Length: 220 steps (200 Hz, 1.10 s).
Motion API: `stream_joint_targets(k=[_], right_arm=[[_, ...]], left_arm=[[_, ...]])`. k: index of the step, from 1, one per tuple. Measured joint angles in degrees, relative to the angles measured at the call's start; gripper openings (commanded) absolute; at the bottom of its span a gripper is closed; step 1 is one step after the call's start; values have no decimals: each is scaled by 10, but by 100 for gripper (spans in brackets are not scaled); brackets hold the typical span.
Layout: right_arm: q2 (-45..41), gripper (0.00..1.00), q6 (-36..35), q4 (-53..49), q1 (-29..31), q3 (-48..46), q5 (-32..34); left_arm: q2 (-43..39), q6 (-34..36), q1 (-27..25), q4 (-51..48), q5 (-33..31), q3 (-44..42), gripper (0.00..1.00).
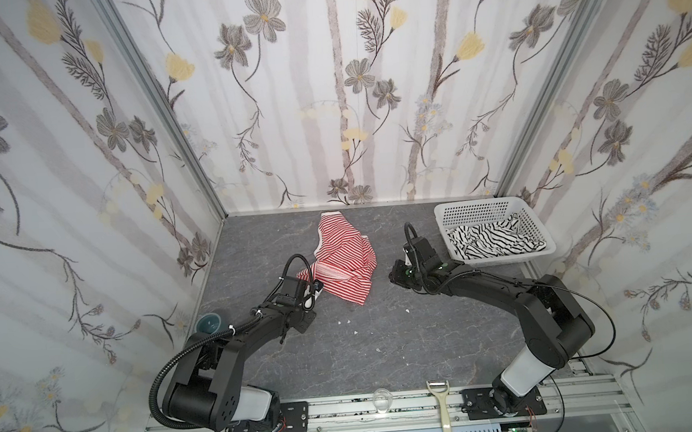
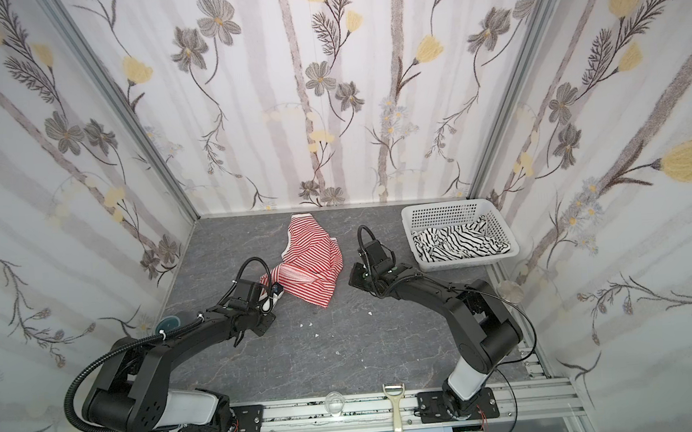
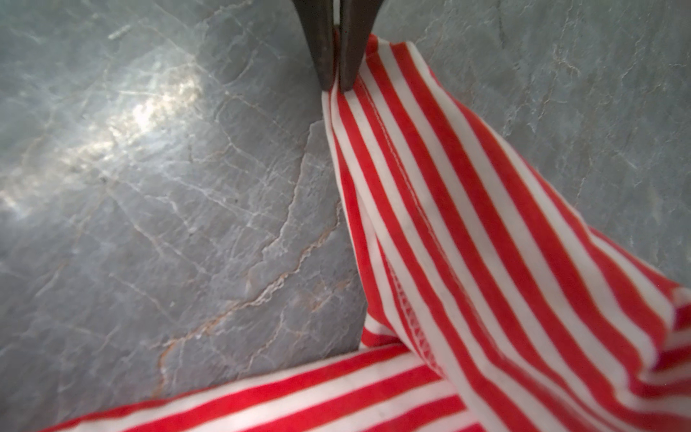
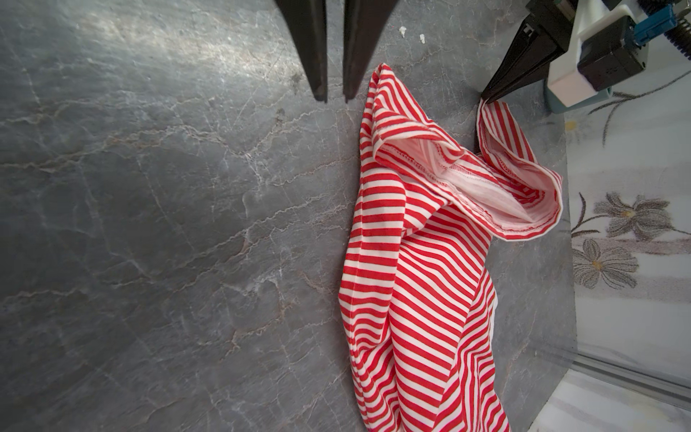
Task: Fold and stack the tank tops
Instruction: 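Regrasp the tank top hem corners with both grippers near the table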
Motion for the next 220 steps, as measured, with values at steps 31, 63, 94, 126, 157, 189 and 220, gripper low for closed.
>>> stream_joint_targets(k=[31, 63, 94, 126, 157, 189, 220], right_arm=[[0, 31, 0, 0, 0, 6, -3], [25, 36, -1, 19, 2, 26, -28], [71, 38, 2, 49, 20, 47, -78], [108, 39, 21, 83, 31, 52, -116], [116, 39, 37, 100, 30, 43, -120], [121, 39, 51, 116, 30, 30, -124], [124, 41, 55, 136, 29, 17, -127]], left_arm=[[-30, -2, 25, -58, 33, 39, 0], [-62, -16, 63, -94, 70, 106, 0], [-77, -22, 79, -120, 99, 137, 0], [-91, -33, 94, -143, 118, 143, 0], [-98, -45, 104, -145, 132, 145, 0], [-97, -45, 115, -145, 140, 145, 0], [-94, -45, 121, -145, 146, 143, 0]])
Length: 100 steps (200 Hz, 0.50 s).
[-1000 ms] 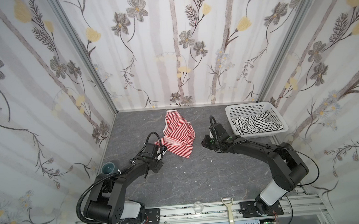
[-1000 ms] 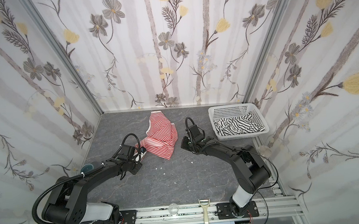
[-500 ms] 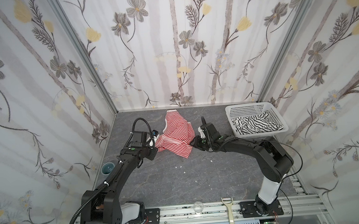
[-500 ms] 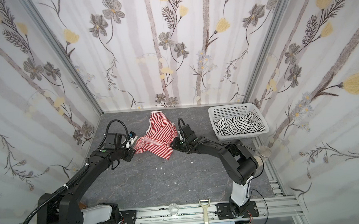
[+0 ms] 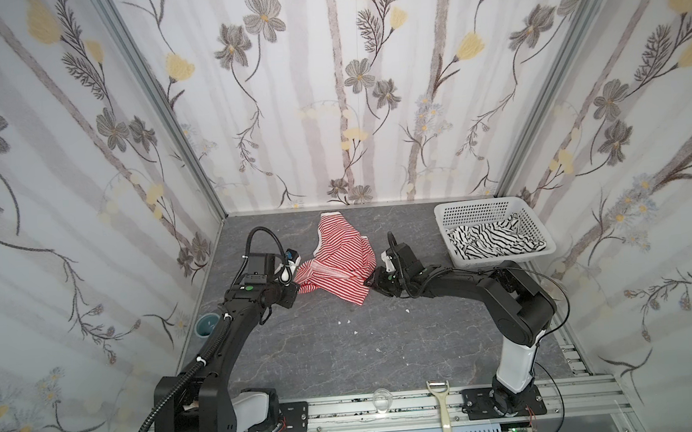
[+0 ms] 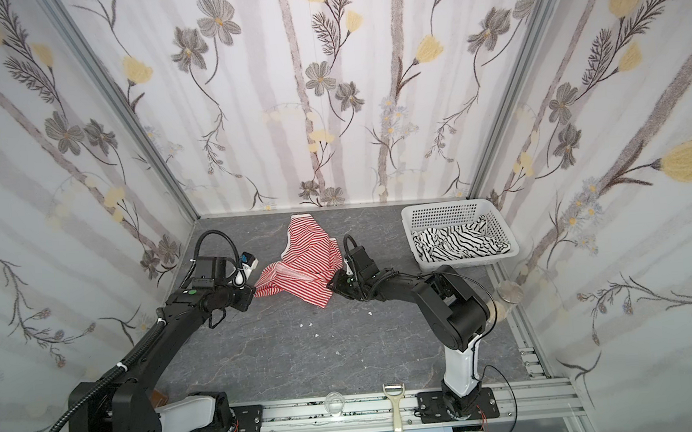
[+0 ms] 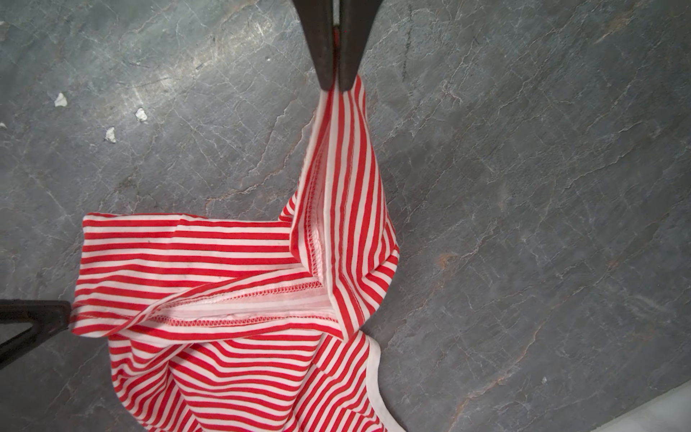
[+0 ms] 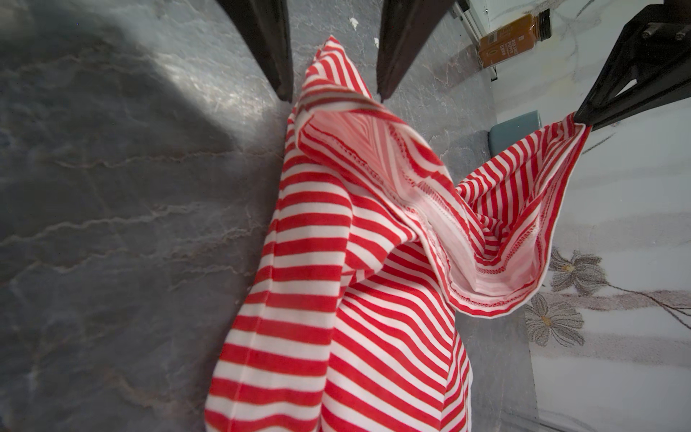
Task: Fold and stack the tank tops
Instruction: 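Regrasp the tank top hem corners with both grippers near the table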
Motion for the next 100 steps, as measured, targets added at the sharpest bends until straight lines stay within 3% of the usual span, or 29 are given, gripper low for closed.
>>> stream_joint_targets(k=[100], right_arm=[[27, 31, 13, 66, -7, -15, -25]], left_arm=[[11, 0, 17, 1, 10, -11, 0]])
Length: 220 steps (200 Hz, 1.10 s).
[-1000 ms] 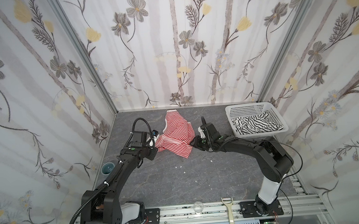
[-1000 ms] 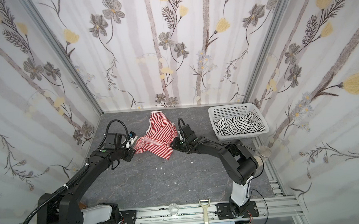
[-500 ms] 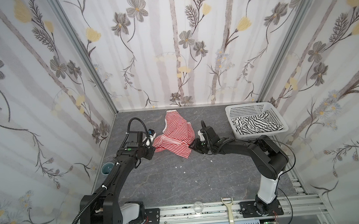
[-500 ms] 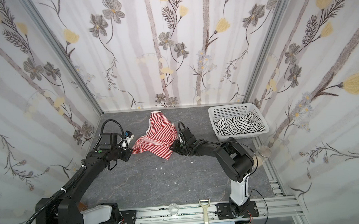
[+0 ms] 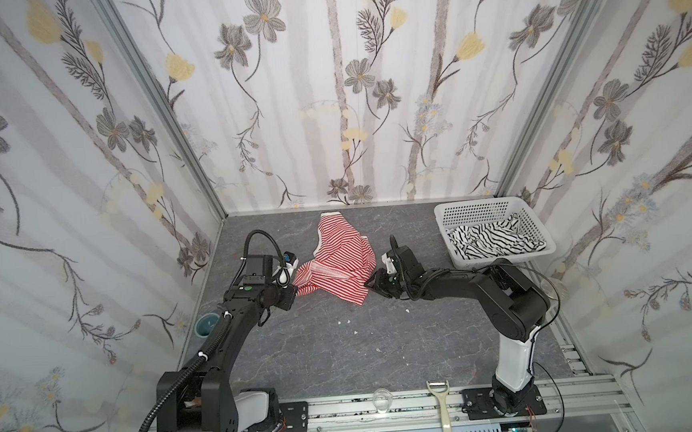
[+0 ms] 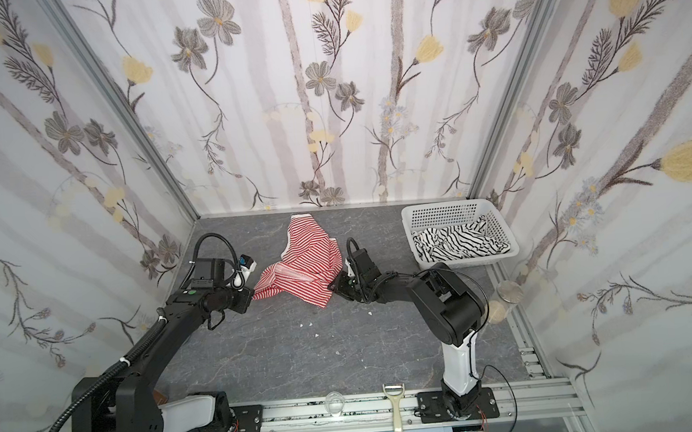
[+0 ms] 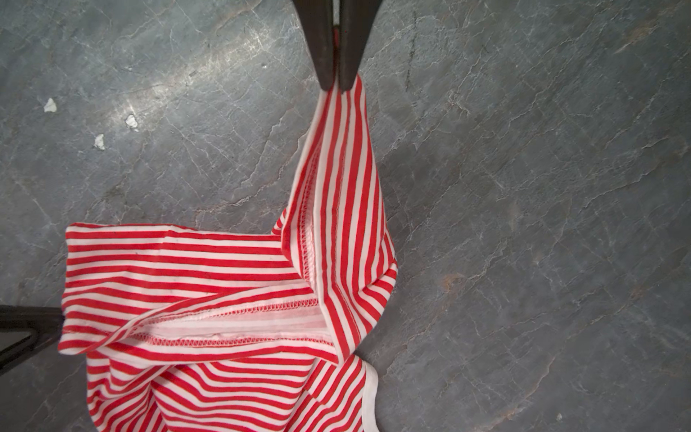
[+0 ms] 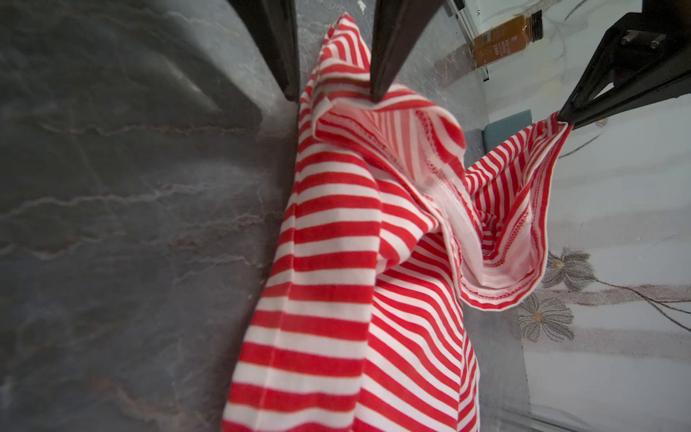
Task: Fold and stack the tank tops
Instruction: 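Regrasp the tank top hem corners with both grippers near the table, then lift the tank top by its hem with both grippers and spread it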
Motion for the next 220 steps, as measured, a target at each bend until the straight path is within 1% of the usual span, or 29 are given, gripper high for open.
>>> stream_joint_targets(k=[48, 81, 98, 119, 138, 159, 166, 195, 220], right_arm=[[10, 30, 0, 14, -2, 0, -7], [14, 32, 0, 17, -2, 3, -8], [18, 30, -1, 21, -2, 5, -9], [19, 23, -2, 29, -2, 5, -14], [19, 13, -3, 31, -2, 5, -17], [14, 5, -8, 30, -2, 5, -17], [9, 0, -10, 29, -1, 5, -17], [-28, 0, -26, 18, 2, 6, -16], [-82, 0, -55, -53, 12, 36, 17]], left_arm=[[17, 0, 4, 2, 4, -4, 0], [20, 0, 9, 2, 5, -4, 0], [24, 0, 12, 4, 7, -4, 0], [27, 0, 15, 6, 8, -5, 0], [27, 0, 16, 6, 12, -5, 0], [30, 0, 17, 6, 16, -5, 0], [31, 0, 17, 6, 16, -5, 0], [31, 0, 18, 5, 18, -2, 0], [23, -7, 19, 3, 16, 25, 0]])
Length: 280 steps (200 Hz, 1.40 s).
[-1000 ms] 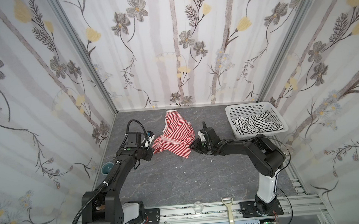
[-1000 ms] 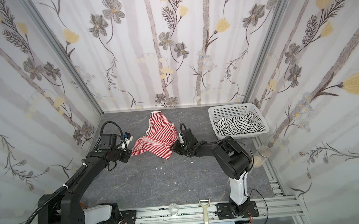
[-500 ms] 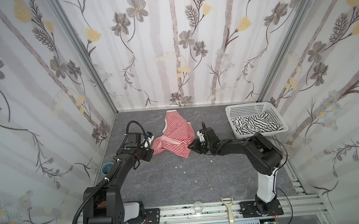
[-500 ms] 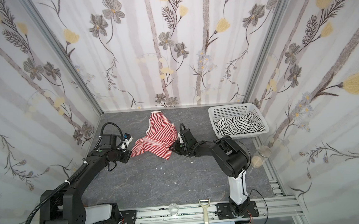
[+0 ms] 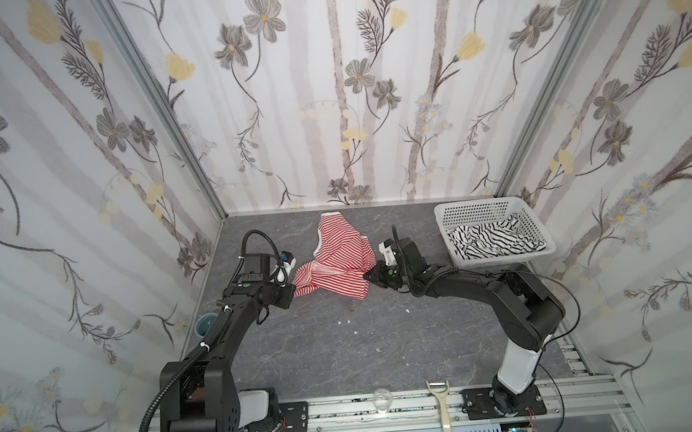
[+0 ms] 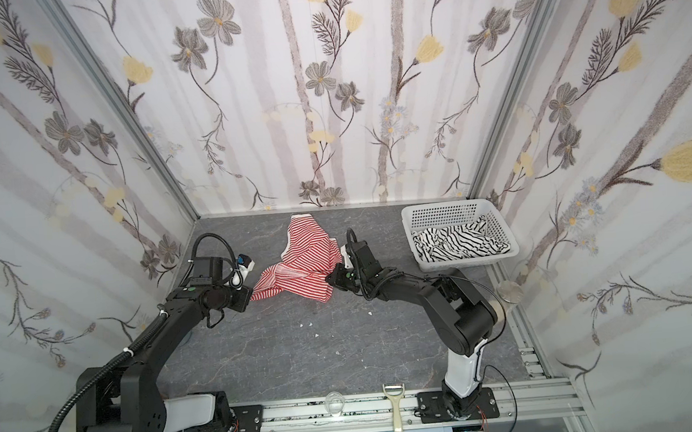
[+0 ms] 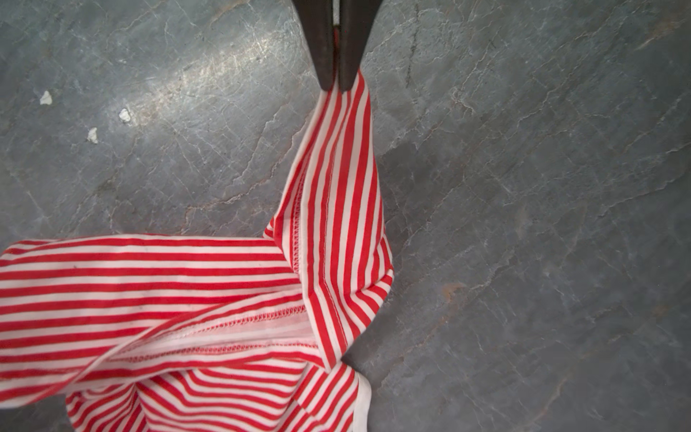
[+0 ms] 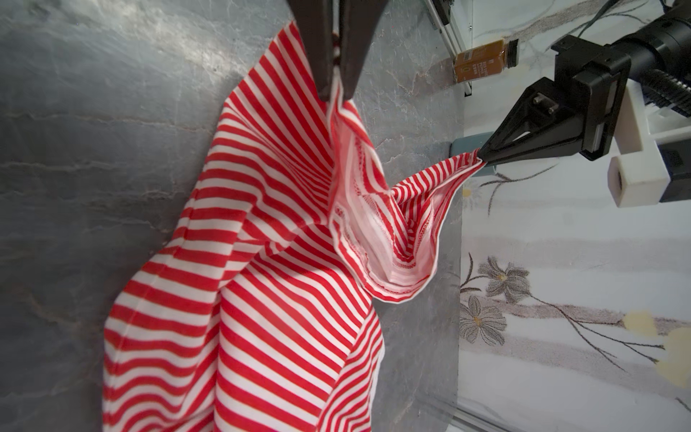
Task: Fold and stack the tank tops
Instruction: 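Lift the tank top by its hem with both grippers and spread it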
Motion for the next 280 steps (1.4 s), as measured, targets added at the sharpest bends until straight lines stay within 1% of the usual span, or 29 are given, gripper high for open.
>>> stream_joint_targets(k=[20, 40, 80, 106, 132, 162, 185, 214, 232, 248, 263, 280], right_arm=[[-43, 0, -37, -70, 4, 56, 40], [-67, 0, -76, -145, 0, 127, 93], [-91, 0, -155, -293, -19, 287, 164], [-134, 0, -194, -356, -45, 346, 205], [-181, 0, -222, -398, -70, 396, 227], [-223, 0, -248, -440, -72, 461, 219], [-254, 0, -256, -473, -73, 489, 221], [-273, 0, -263, -511, -79, 534, 216], [-270, 0, -262, -524, -108, 559, 199], [-257, 0, -255, -536, -138, 570, 183], [-236, 0, -252, -540, -169, 578, 156], [-210, 0, -248, -539, -202, 581, 123]], left_arm=[[-12, -11, 0, -2, -2, 45, 0], [-15, -27, 0, -2, 3, 111, 0], [9, -55, 0, -2, 7, 283, 0], [25, -68, 0, -2, 1, 386, 0], [36, -75, 0, -2, -9, 468, 0], [40, -86, 0, -11, -18, 535, 0], [39, -90, 0, -38, -25, 591, 0], [31, -98, 0, -74, -21, 657, 0], [33, -99, -1, -82, -8, 677, 0], [52, -100, -1, -90, 2, 690, 0], [83, -100, -1, -94, 3, 706, 0], [137, -103, -2, -97, 7, 724, 0]])
